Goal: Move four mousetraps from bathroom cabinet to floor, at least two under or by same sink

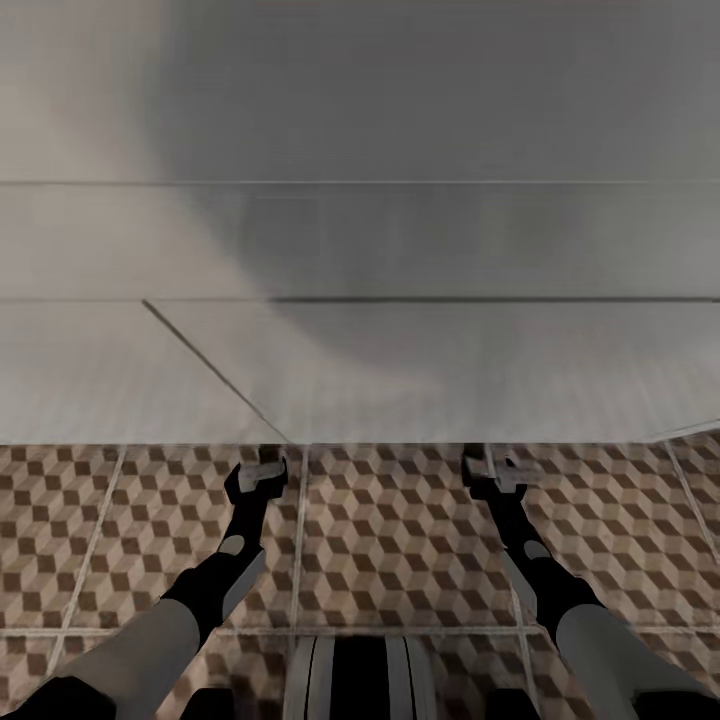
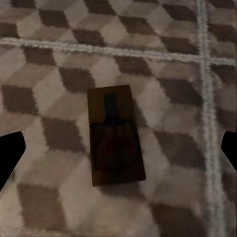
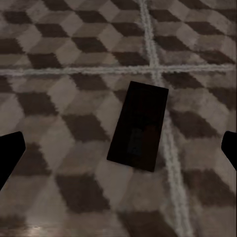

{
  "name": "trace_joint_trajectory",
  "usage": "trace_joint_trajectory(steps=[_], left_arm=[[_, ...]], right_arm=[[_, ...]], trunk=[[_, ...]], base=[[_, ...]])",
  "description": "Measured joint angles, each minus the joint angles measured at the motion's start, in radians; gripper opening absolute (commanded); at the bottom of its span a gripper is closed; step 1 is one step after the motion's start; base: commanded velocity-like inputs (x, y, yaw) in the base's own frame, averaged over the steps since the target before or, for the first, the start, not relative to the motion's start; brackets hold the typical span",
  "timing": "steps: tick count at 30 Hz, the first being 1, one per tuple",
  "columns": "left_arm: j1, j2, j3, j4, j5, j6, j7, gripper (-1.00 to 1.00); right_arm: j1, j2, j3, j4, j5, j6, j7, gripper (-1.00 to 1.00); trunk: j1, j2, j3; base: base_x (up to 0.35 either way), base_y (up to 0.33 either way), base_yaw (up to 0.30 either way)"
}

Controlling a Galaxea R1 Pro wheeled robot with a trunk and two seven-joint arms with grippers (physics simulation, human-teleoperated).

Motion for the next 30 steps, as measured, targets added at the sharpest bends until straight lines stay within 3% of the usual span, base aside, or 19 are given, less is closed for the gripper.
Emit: trace_joint_trajectory(steps=[30], left_arm=[[0.0,-0.008,-0.001,0.0,0.0,0.001,0.0,1.0]], right_arm=[[0.0,0.0,-0.001,0.0,0.004,-0.002,0.0,1.0]], trunk=[[0.0,0.0,0.0]], base=[[-0.342,0.0,0.0]])
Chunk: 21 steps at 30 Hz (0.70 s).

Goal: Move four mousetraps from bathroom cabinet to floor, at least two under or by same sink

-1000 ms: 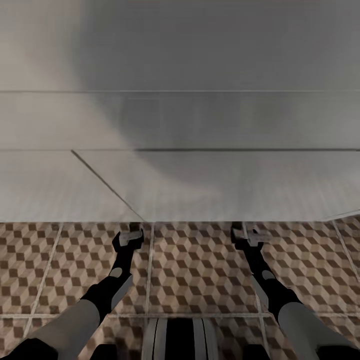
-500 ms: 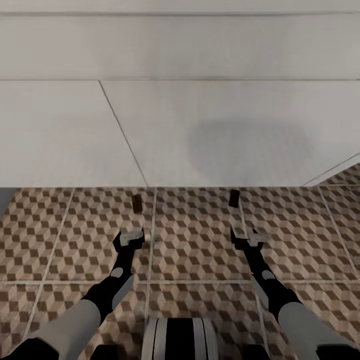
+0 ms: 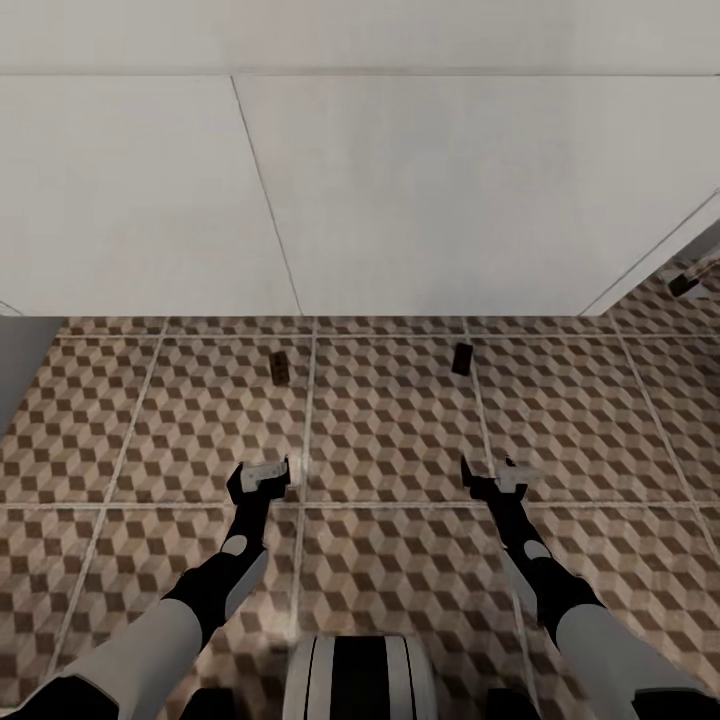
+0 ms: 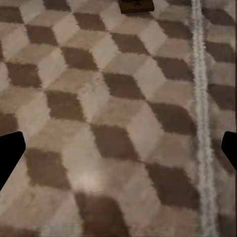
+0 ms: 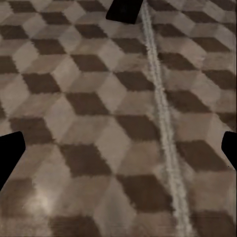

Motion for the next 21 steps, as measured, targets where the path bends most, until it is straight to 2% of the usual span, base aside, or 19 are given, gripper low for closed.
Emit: trace_joint_trajectory(steps=[21], left_arm=[[0.0,0.001,-0.001,0.001,0.0,0.004,0.0,1.0]], right_arm=[[0.0,0.0,0.0,0.0,-0.001,-0.001,0.0,1.0]], trunk=[[0.0,0.0,0.0]], base=[[-0.345,0.0,0.0]])
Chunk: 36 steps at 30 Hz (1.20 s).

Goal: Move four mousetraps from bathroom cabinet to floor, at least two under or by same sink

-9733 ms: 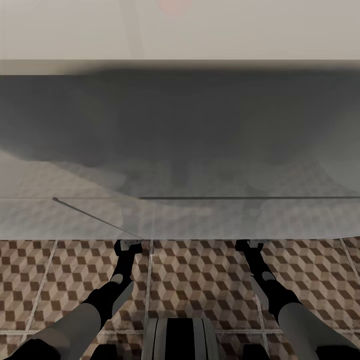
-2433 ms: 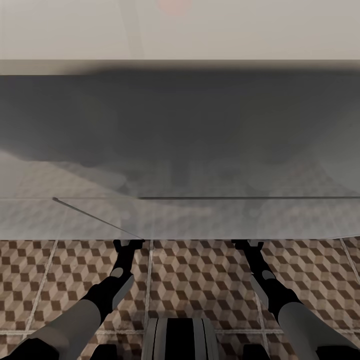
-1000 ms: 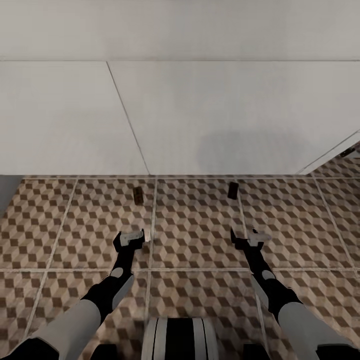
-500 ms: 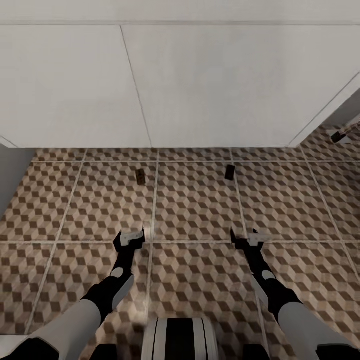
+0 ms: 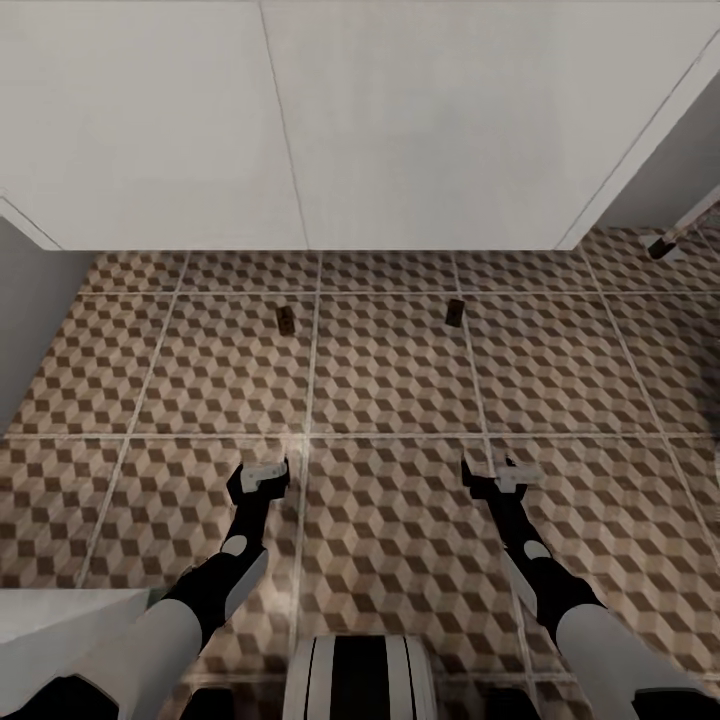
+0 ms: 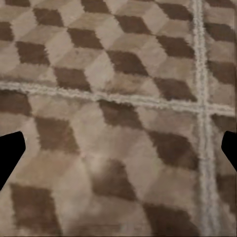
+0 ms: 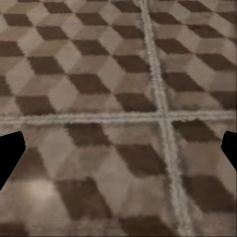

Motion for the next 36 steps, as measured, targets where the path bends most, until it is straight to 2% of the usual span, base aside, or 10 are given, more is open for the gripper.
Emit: trace_joint_trajectory(steps=[11,36], left_arm=[[0.0,-0.001,-0.003,0.001,-0.001,0.004,0.0,1.0],[0.0,-0.002,-0.004,0.001,-0.002,0.006,0.0,1.0]], right_arm=[[0.0,0.0,0.0,0.0,0.0,0.0,0.0,1.0],[0.0,0.0,0.001,0.0,0.002,0.0,0.001,1.0]], trunk=[[0.0,0.0,0.0],[-0.001,0.0,0.0]], base=[[-0.285,0.0,0.0],[-0.018,0.0,0.0]])
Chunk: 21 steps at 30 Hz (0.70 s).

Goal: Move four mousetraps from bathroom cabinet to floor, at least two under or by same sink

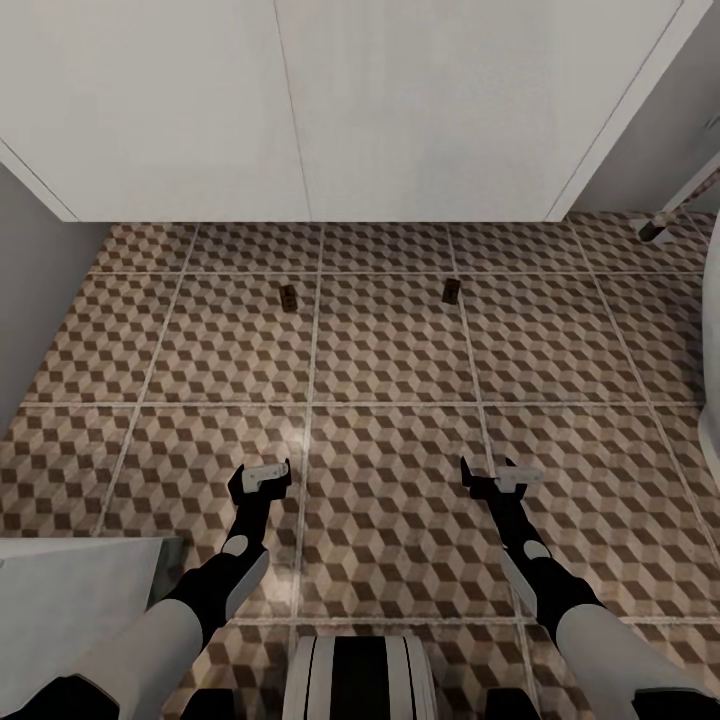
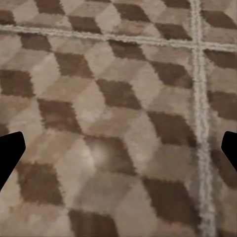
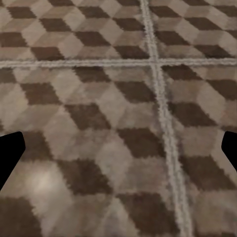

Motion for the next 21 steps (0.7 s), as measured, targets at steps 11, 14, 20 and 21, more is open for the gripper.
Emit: trace_joint_trajectory(steps=[11,14,20,21], left_arm=[[0.0,0.0,-0.001,0.001,0.0,0.0,0.0,1.0],[0.0,0.0,-0.001,0.001,0.0,0.0,0.0,1.0],[0.0,0.0,-0.001,0.003,0.0,0.0,0.0,1.0],[0.0,0.0,-0.002,0.003,0.0,0.0,0.0,1.0]], right_arm=[[0.0,0.0,0.0,0.0,-0.001,0.0,-0.001,1.0],[0.0,0.0,0.0,0.0,-0.001,0.0,-0.001,1.0],[0.0,0.0,0.0,0.0,-0.001,0.0,-0.001,1.0],[0.0,0.0,0.0,0.0,-0.001,0.0,-0.001,1.0]], trunk=[[0.0,0.0,0.0],[0.0,0.0,0.0],[0.001,0.0,0.0],[0.001,0.0,0.0]], base=[[-0.011,0.0,0.0],[-0.202,0.0,0.0],[-0.286,0.0,0.0],[-0.309,0.0,0.0]])
